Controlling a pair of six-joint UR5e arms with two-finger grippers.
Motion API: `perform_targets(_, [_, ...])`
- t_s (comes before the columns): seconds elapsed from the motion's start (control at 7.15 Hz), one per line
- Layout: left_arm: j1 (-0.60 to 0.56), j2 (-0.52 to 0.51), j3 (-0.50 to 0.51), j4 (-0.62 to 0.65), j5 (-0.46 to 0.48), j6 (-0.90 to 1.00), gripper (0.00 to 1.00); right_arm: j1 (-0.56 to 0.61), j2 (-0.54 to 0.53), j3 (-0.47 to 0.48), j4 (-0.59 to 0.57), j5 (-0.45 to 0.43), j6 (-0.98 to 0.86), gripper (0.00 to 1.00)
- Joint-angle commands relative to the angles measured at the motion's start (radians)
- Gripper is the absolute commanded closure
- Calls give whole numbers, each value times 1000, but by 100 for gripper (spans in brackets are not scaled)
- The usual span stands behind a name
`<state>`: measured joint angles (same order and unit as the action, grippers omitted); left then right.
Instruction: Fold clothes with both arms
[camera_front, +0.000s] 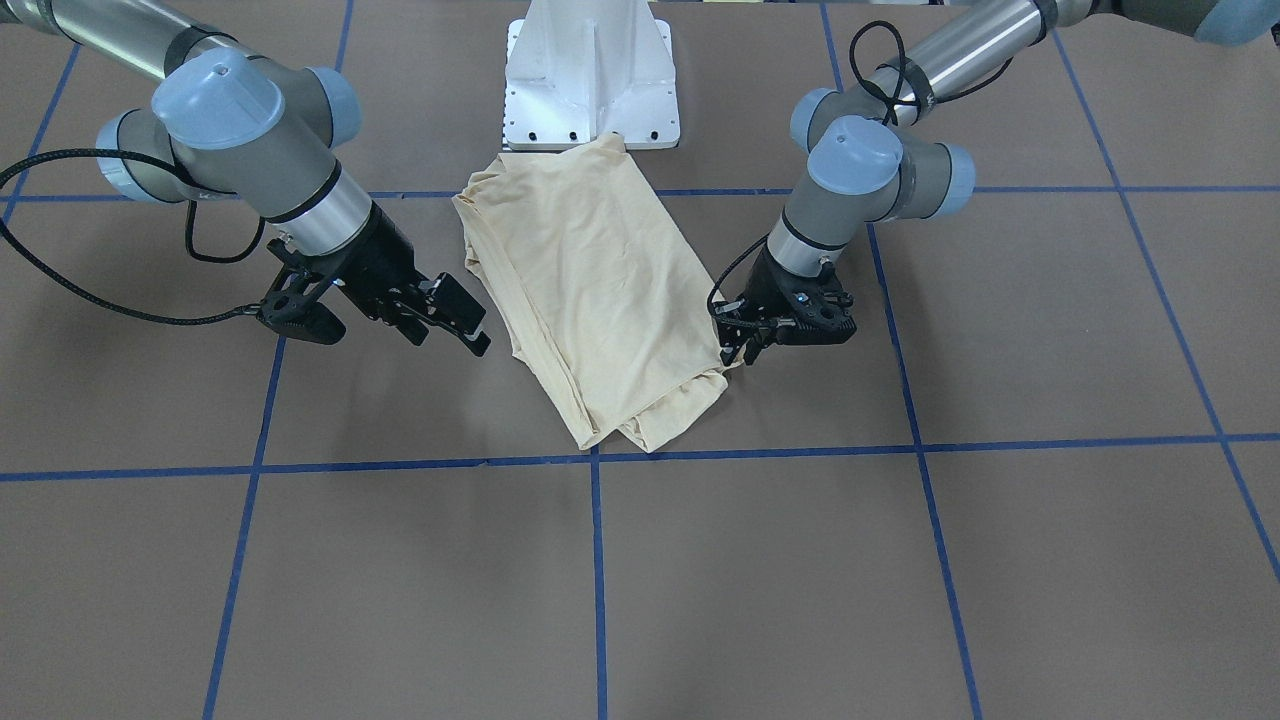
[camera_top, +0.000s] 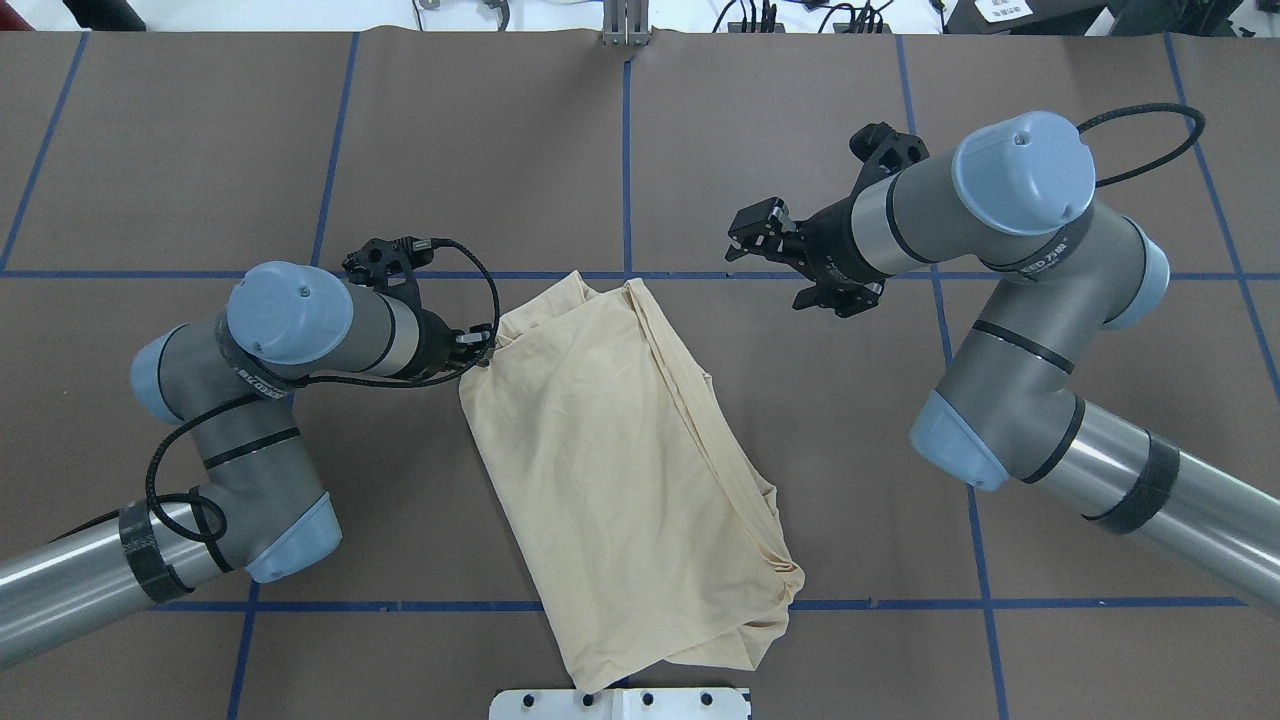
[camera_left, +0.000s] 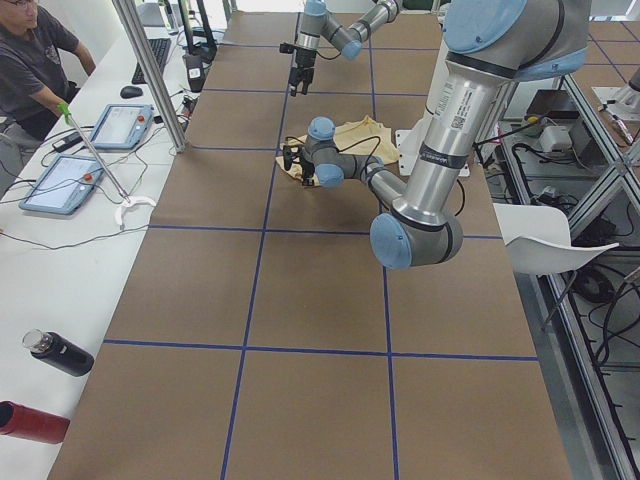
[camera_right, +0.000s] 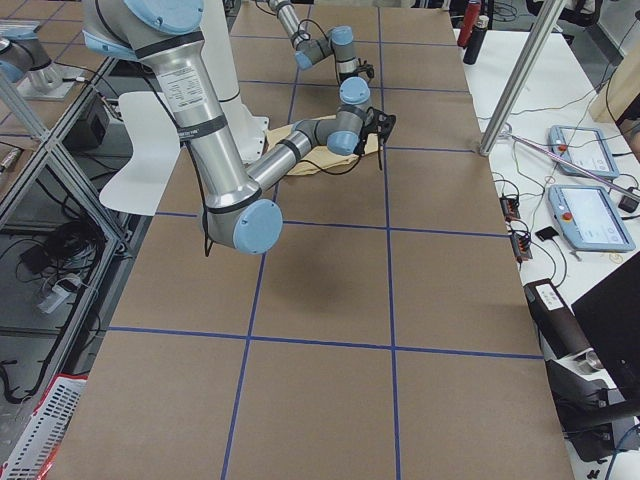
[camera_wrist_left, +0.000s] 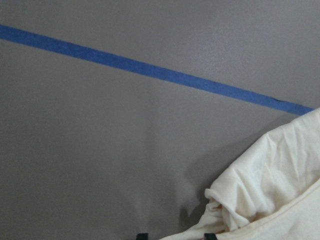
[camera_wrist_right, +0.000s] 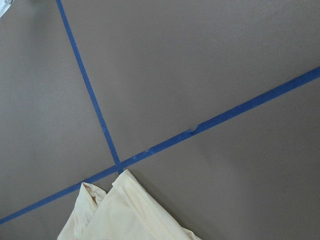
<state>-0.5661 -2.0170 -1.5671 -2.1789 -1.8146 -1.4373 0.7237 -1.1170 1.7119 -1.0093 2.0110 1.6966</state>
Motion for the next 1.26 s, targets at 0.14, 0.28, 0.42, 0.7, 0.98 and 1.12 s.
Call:
perform_targets(0.14, [-1,0,-2,1,-3,-2,96,2,-3,0,1,0,0,0])
perform_targets(0.28, [-1,-2,-8,2,-5,-8,100,2,-4,0,1,0,0,0])
perform_targets(0.42, [-1,-5,-7,2,-5,-8,100,2,-7,5,1,0,3,0])
perform_targets(0.7, [-26,-17,8,2,-2,-3,100,3,-20,38,0,2,9,0])
perform_targets(0.98, [-73,-106,123,-7,-2,0,100,3,-20,41,1,3,9,0])
perform_targets(1.12, [-96,-150,163,-10,-2,0,100,3,-20,55,1,3,11,0])
